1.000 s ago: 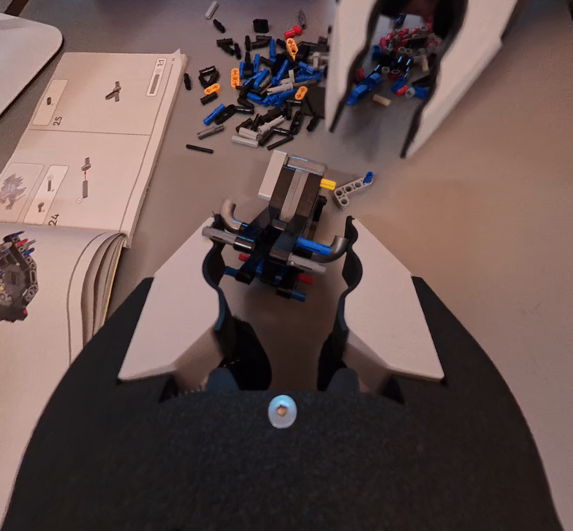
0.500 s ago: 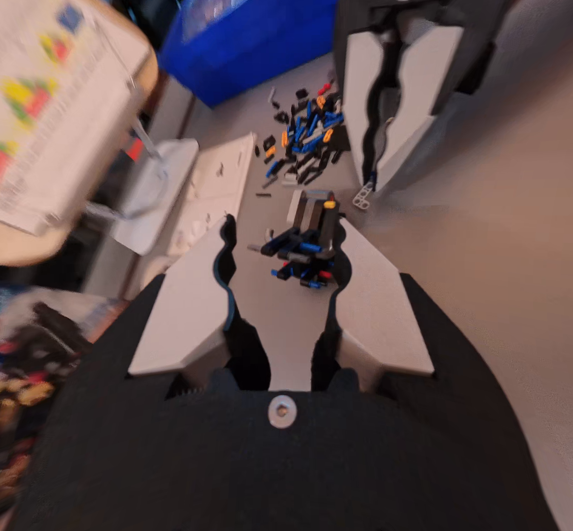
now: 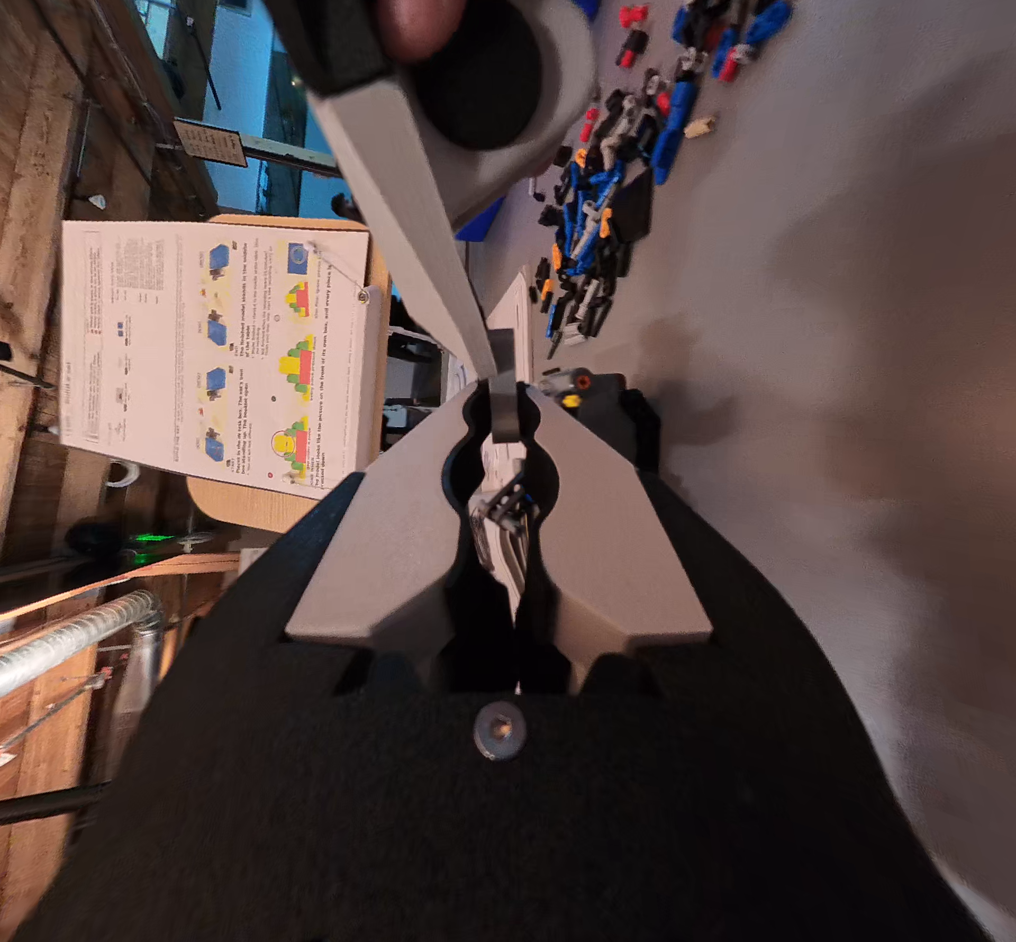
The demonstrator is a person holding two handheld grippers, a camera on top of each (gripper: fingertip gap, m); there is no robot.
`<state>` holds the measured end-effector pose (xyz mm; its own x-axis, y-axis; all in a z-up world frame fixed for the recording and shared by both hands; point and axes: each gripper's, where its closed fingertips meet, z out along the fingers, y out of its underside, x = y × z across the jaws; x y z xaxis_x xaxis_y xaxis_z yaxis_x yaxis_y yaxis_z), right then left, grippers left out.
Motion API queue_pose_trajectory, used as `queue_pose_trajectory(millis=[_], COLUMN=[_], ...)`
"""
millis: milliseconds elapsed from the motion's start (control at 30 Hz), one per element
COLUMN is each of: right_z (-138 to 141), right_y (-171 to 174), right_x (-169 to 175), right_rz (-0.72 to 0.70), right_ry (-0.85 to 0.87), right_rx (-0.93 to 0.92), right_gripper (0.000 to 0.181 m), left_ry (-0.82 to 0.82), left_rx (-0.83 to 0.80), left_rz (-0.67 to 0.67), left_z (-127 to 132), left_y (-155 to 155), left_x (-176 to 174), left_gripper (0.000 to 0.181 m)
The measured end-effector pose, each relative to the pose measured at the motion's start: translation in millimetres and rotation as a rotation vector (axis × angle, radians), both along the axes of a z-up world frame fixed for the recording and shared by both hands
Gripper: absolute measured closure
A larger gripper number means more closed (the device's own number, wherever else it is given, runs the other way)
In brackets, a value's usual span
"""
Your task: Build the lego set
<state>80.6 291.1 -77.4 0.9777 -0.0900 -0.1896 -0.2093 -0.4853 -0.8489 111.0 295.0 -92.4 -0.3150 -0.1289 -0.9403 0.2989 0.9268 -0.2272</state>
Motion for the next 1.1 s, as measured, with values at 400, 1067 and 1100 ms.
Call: queue_pose_trajectory(millis=[400, 1067, 1100], right_z=[15.4, 99.5, 92.2], right_y=[4.9, -15.0, -13.3], right_x=[-15.1, -75.2, -76.7], right_rz=[0.054, 0.155, 0.157], right_ry=[0.001, 0.233, 0.173], right_rx=[0.186, 0.749, 0.681], right_gripper=[0.155, 0.156, 0.154], left_ry=[0.515, 0.844, 0.856], left_rx=[-1.06, -1.744, -1.703], left_rz=[-0.394, -0.471, -0.432], left_z=[187.4, 89.7, 81.2], left_y=[60.7, -16.3, -20.8], left_x=[17.0, -96.4, -96.1], left_gripper=[0.175, 0.175, 0.176])
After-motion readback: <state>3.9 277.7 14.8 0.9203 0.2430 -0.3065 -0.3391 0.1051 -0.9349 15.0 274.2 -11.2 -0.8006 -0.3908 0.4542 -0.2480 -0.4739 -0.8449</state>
